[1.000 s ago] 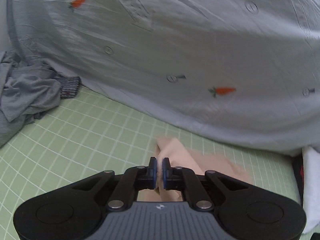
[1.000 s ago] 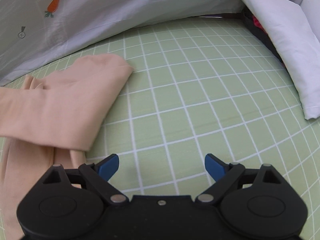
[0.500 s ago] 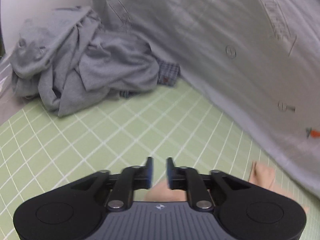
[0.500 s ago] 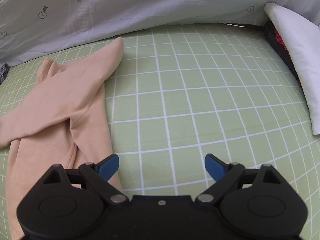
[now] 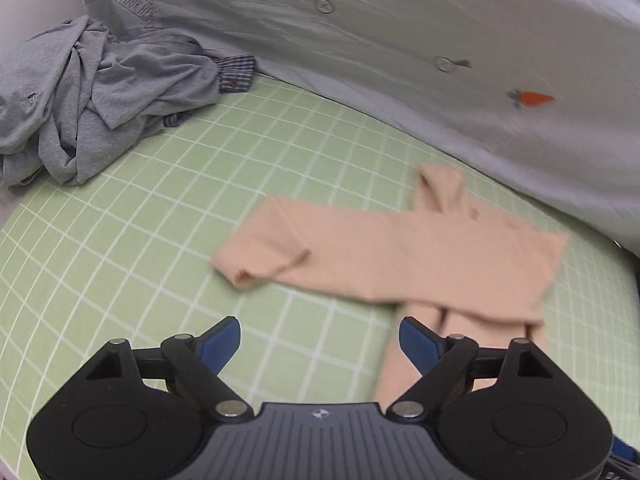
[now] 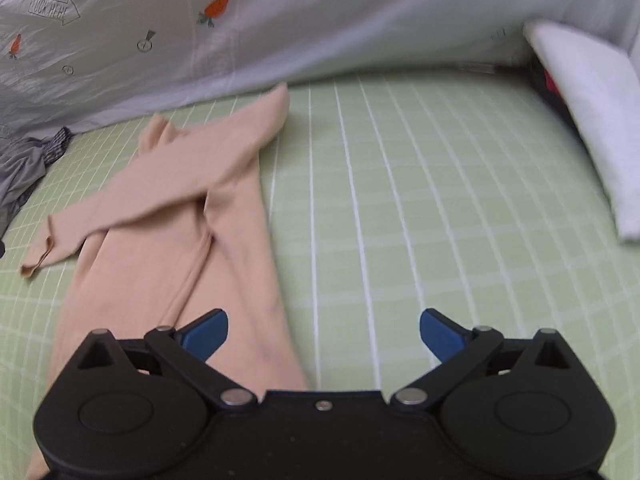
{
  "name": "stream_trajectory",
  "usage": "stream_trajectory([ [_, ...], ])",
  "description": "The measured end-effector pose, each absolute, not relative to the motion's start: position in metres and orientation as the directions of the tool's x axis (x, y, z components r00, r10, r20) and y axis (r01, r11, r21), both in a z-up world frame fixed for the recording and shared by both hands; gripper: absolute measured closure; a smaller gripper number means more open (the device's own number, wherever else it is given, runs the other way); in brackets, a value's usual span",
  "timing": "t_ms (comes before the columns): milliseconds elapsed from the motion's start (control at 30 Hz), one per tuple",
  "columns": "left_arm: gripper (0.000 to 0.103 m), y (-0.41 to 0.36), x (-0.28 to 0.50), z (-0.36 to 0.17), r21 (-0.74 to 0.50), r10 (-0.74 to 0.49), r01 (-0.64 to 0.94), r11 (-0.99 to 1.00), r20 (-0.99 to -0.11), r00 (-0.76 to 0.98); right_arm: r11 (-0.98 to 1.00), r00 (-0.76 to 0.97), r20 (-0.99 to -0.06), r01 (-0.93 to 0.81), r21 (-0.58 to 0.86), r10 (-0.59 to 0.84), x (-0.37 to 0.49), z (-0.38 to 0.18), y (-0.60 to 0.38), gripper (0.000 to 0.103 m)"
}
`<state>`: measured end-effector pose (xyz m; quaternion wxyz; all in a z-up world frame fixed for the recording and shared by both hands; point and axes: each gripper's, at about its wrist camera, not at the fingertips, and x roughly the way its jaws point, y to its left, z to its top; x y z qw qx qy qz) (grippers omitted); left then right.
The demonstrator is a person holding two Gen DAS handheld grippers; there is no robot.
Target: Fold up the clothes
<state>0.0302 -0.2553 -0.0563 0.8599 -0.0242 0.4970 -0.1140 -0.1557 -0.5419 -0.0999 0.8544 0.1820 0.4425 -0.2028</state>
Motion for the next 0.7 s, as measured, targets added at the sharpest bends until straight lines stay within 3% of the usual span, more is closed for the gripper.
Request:
stream_trajectory([
  [100, 0.016, -0.260, 0.000, -0.054, -0.165, -0.246, 0.213, 0.963, -0.862, 0.444, 0.841, 0.493, -0.857, 0.518, 0.154, -0.147, -0.180, -0.113, -0.531, 0.002],
  [167, 0.016, -0.262, -0.016, -0.053, -0.152, -0.249, 0.247, 0.957, -0.869, 0.427, 0.837, 0.477, -0.868, 0.525, 0.155, -0.138, -0.192, -0.119, -0.525, 0.020],
  [333, 0.016, -0.261, -0.044, -0.051, -0.131, -0.250, 0.294, 0.947, -0.874, 0.416, 0.831, 0.487, -0.866, 0.524, 0.185, -0.114, -0.214, -0.128, -0.517, 0.046],
  [400, 0.016, -0.258, -0.053, -0.050, -0.132, -0.254, 0.304, 0.943, -0.877, 0.408, 0.842, 0.483, -0.866, 0.516, 0.160, -0.131, -0.220, -0.129, -0.512, 0.063],
  [467, 0.016, -0.255, -0.062, -0.050, -0.135, -0.257, 0.309, 0.942, -0.879, 0.402, 0.839, 0.497, -0.859, 0.514, 0.180, -0.120, -0.226, -0.129, -0.511, 0.094],
  [700, 0.016, -0.236, -0.082, -0.048, -0.146, -0.264, 0.300, 0.943, -0.877, 0.402, 0.868, 0.579, -0.804, 0.459, 0.188, -0.132, -0.234, -0.109, -0.493, 0.098],
])
